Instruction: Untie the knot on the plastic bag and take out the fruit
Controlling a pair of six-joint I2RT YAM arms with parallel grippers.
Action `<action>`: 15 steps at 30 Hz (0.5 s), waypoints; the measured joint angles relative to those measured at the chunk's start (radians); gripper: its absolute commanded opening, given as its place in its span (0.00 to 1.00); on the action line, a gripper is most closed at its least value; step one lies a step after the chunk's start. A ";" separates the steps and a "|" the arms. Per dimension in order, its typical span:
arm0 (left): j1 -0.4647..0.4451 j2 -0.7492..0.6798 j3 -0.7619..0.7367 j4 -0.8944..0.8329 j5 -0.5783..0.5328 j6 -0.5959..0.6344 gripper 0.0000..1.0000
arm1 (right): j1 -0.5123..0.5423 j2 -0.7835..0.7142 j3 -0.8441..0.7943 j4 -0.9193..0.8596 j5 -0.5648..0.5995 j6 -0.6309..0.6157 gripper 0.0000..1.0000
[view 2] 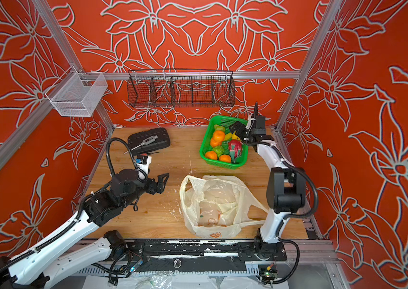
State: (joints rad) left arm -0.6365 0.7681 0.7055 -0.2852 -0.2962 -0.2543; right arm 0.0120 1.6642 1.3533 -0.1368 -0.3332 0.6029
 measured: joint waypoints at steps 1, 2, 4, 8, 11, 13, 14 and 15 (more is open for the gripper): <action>0.014 -0.021 -0.043 0.028 -0.036 0.010 0.98 | -0.001 -0.086 -0.065 0.000 0.043 -0.030 0.97; 0.034 -0.041 -0.089 0.058 -0.072 0.021 0.98 | -0.002 -0.172 -0.131 0.005 0.093 -0.061 0.97; 0.076 -0.067 -0.156 0.105 -0.121 0.042 0.98 | -0.003 -0.323 -0.253 0.013 0.188 -0.116 0.97; 0.168 -0.079 -0.266 0.214 -0.204 0.108 0.98 | -0.008 -0.543 -0.504 0.056 0.407 -0.231 0.97; 0.226 -0.045 -0.330 0.301 -0.246 0.167 0.98 | -0.013 -0.568 -0.674 0.125 0.529 -0.285 0.97; 0.268 0.003 -0.357 0.362 -0.255 0.201 0.98 | -0.017 -0.522 -0.771 0.208 0.580 -0.319 0.97; 0.295 0.036 -0.366 0.389 -0.254 0.215 0.98 | -0.017 -0.481 -0.818 0.262 0.602 -0.339 0.97; 0.322 0.069 -0.371 0.411 -0.248 0.226 0.98 | -0.017 -0.443 -0.846 0.302 0.611 -0.353 0.97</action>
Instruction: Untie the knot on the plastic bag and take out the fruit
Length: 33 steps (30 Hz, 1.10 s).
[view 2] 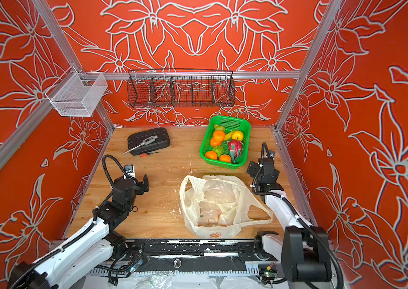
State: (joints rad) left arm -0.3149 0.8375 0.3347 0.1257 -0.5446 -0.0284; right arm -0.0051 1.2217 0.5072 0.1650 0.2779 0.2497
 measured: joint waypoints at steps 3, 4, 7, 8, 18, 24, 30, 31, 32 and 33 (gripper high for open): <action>0.079 0.111 -0.001 0.071 0.055 0.028 0.98 | 0.000 0.133 -0.024 0.095 -0.003 -0.048 0.96; 0.103 0.156 0.000 0.106 0.084 0.036 0.98 | 0.003 0.161 -0.034 0.153 -0.019 -0.071 0.96; 0.150 0.282 0.001 0.203 0.164 0.053 0.98 | 0.032 0.171 -0.145 0.409 -0.052 -0.136 0.97; 0.165 0.323 0.005 0.227 0.191 0.054 0.98 | 0.042 0.181 -0.187 0.488 -0.061 -0.149 0.97; 0.336 0.511 0.067 0.319 0.429 0.016 0.97 | 0.051 0.196 -0.205 0.609 -0.104 -0.214 0.97; 0.336 0.511 0.070 0.327 0.467 0.006 0.97 | 0.051 0.196 -0.205 0.612 -0.105 -0.220 0.97; 0.337 0.511 0.070 0.329 0.479 0.005 0.97 | 0.051 0.196 -0.205 0.612 -0.105 -0.220 0.97; 0.336 0.511 0.070 0.329 0.479 0.005 0.98 | 0.051 0.196 -0.205 0.612 -0.105 -0.220 0.97; 0.337 0.511 0.070 0.329 0.480 0.005 0.97 | 0.051 0.196 -0.205 0.612 -0.105 -0.220 0.97; 0.336 0.511 0.070 0.329 0.480 0.006 0.97 | 0.051 0.196 -0.205 0.612 -0.105 -0.220 0.97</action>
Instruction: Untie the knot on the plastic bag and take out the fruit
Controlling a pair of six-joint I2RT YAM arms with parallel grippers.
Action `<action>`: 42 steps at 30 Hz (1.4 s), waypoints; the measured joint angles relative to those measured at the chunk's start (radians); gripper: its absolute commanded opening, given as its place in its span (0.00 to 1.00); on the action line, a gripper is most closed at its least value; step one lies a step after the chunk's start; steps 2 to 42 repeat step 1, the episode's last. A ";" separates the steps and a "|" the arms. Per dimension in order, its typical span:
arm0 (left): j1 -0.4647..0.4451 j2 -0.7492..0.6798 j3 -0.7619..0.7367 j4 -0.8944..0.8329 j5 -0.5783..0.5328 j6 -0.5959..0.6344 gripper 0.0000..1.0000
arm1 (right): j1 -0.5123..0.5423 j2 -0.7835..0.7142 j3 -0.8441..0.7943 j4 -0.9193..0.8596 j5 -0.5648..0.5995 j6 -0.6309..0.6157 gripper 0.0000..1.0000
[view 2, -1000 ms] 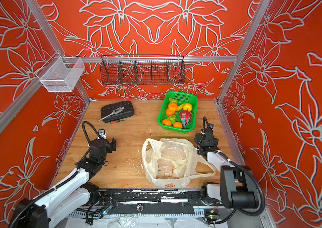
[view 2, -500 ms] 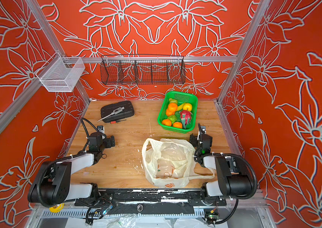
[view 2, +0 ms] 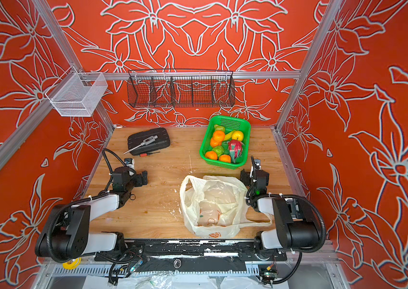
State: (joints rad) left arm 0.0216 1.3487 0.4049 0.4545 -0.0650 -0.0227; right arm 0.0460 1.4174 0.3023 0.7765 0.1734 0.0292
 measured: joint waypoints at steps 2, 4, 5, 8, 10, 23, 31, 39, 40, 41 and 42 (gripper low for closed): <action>0.000 0.000 0.000 0.000 0.000 0.000 0.98 | 0.000 0.000 0.000 0.000 0.000 0.000 0.97; 0.000 0.000 0.000 0.000 0.000 0.000 0.98 | 0.000 0.000 0.000 0.000 0.000 0.000 0.97; 0.000 0.000 0.000 0.000 0.000 0.000 0.98 | 0.000 0.000 0.000 0.000 0.000 0.000 0.97; 0.000 0.000 0.000 0.000 0.000 0.000 0.98 | 0.000 0.000 0.000 0.000 0.000 0.000 0.97; 0.000 0.000 0.000 0.000 0.000 0.000 0.98 | 0.000 0.000 0.000 0.000 0.000 0.000 0.97; 0.000 0.000 0.000 0.000 0.000 0.000 0.98 | 0.000 0.000 0.000 0.000 0.000 0.000 0.97; 0.000 0.000 0.000 0.000 0.000 0.000 0.98 | 0.000 0.000 0.000 0.000 0.000 0.000 0.97; 0.000 0.000 0.000 0.000 0.000 0.000 0.98 | 0.000 0.000 0.000 0.000 0.000 0.000 0.97; 0.000 0.000 0.000 0.000 0.000 0.000 0.98 | 0.000 0.000 0.000 0.000 0.000 0.000 0.97; 0.000 0.000 0.000 0.000 0.000 0.000 0.98 | 0.000 0.000 0.000 0.000 0.000 0.000 0.97; 0.000 0.000 0.000 0.000 0.000 0.000 0.98 | 0.000 0.000 0.000 0.000 0.000 0.000 0.97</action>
